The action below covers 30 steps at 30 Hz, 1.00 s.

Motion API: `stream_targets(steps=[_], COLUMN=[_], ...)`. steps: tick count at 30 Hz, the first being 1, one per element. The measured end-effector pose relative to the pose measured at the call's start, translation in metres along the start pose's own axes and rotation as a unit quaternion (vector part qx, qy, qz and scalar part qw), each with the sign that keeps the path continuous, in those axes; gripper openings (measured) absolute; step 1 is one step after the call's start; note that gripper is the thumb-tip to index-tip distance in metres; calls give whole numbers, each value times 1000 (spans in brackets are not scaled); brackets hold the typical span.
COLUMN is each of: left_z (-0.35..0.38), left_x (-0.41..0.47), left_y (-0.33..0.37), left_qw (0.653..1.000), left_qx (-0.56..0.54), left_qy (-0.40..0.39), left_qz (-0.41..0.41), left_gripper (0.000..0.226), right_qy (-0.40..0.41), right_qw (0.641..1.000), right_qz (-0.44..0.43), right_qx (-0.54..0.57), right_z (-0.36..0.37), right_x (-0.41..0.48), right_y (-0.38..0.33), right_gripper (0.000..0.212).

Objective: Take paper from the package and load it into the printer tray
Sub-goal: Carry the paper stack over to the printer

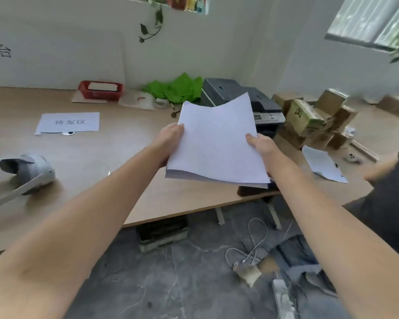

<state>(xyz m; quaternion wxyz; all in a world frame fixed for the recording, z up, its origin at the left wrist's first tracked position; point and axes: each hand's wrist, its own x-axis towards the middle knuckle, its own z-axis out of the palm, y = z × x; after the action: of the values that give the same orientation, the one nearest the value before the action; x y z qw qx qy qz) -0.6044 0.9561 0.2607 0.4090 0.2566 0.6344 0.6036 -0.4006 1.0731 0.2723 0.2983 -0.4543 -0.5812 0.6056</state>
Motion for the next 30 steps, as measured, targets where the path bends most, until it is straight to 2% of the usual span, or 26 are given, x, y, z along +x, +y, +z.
stream_targets(steps=[7,10,16,21,28,30], left_z=[81,107,173,239,326,343], left_x=[60,78,112,134,159,163], left_y=[23,21,8,-1,-21,-30], left_qw=[997,997,995,997,999,999], left_qx=[24,29,22,7,-6,-22], left_qy=[-64,-60,-85,-68,-9,11], left_qz=[-18,-24,-41,-37,-39,-45], left_gripper=[16,15,18,18,30,26], right_qy=[107,119,128,123,60,42], right_qw=[994,993,991,992,997,997], right_qz=[4,-1,-5,-16,-33,-29], right_qx=[-4,-13,-23,-37,-46,-56], right_z=[-68,-91,-154,-217,-300,-314], right_x=[36,48,85,122,178,195], right_y=[-19,-18,-10,-5,2,8], right_gripper=[23,19,30,30,16,17])
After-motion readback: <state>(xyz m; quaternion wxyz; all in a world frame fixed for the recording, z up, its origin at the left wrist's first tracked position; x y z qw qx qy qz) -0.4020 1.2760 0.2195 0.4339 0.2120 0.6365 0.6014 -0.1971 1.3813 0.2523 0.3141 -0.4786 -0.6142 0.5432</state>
